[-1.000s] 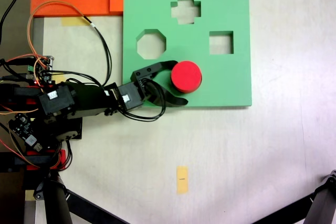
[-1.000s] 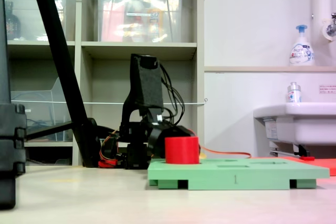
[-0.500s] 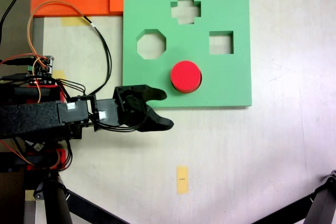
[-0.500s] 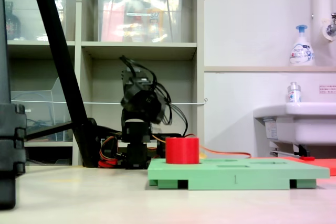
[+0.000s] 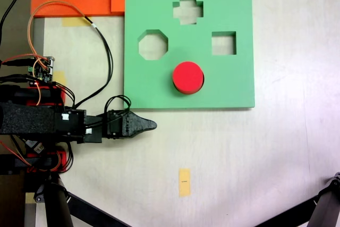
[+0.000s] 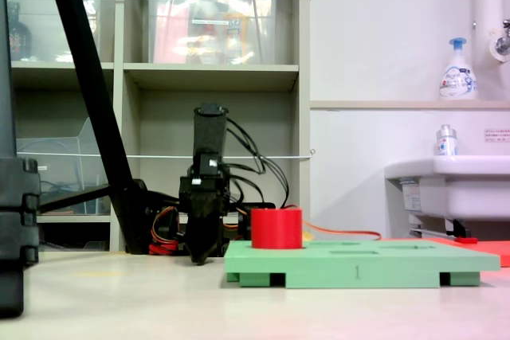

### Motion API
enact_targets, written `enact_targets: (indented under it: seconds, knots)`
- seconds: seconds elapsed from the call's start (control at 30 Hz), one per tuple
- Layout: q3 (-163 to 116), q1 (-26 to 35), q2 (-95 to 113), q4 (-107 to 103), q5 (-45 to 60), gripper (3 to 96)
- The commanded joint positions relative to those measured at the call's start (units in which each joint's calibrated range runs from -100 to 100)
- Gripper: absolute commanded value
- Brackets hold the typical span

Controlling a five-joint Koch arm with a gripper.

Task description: Put the cylinder block into the corresponding hole

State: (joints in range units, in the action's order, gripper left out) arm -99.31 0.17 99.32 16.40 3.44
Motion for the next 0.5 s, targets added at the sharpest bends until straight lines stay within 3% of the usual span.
enact_targets:
  seconds: [0.03, 0.23, 0.5]
  knots:
    - [-0.7, 0.0, 0.7, 4.0, 1.3, 49.4]
    - [-0.7, 0.3, 0.7, -15.8, -0.3, 50.7]
    - [-0.7, 0.6, 0.7, -15.2, -0.5, 49.3]
